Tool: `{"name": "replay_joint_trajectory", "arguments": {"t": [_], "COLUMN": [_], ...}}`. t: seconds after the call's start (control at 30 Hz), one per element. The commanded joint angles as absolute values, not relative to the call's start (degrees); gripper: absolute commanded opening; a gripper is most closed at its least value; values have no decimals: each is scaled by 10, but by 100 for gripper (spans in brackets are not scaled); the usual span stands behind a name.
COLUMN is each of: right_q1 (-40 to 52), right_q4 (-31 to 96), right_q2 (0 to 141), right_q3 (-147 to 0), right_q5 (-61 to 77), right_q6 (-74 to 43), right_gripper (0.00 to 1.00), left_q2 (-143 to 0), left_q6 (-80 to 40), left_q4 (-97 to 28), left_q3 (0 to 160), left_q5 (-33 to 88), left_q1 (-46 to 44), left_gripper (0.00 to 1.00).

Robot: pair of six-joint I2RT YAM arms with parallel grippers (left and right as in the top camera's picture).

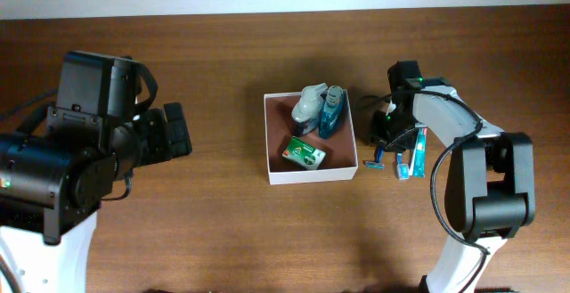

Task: Pack container
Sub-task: 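Reach the right gripper to the blue razor and grasp it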

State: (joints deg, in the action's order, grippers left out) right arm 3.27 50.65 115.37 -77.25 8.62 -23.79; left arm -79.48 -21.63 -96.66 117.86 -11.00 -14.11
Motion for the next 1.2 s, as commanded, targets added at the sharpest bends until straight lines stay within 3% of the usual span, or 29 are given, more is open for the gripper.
{"name": "replay_joint_trajectory", "arguments": {"t": [0.0,0.2,0.6,0.77,0.97,1.17], "right_q1": [35,35,35,35,35,34], "right_q4": [507,538,538,538,535,534], "right_q2": [1155,1156,1155,1156,1156,1155], "right_q3": [-777,-774,-774,-774,-774,-773], "right_q5": [73,-4,-2,33,49,49], "right_q6": [-258,-299,-284,-275,-300,-305], "right_gripper": [30,28,22,32,31,15], "left_q2": [-790,-790,-790,-790,-790,-790], "left_q6": [-209,-209,-209,-209,-209,-209], "left_q4": [-967,-967,-967,-967,-967,-967], "left_q3": [1181,1181,1181,1181,1181,1181], "left_q5": [-118,-118,-118,-118,-118,-118], "left_q1": [-139,-139,-139,-139,-139,-139], "left_gripper": [99,99,99,99,99,99]}}
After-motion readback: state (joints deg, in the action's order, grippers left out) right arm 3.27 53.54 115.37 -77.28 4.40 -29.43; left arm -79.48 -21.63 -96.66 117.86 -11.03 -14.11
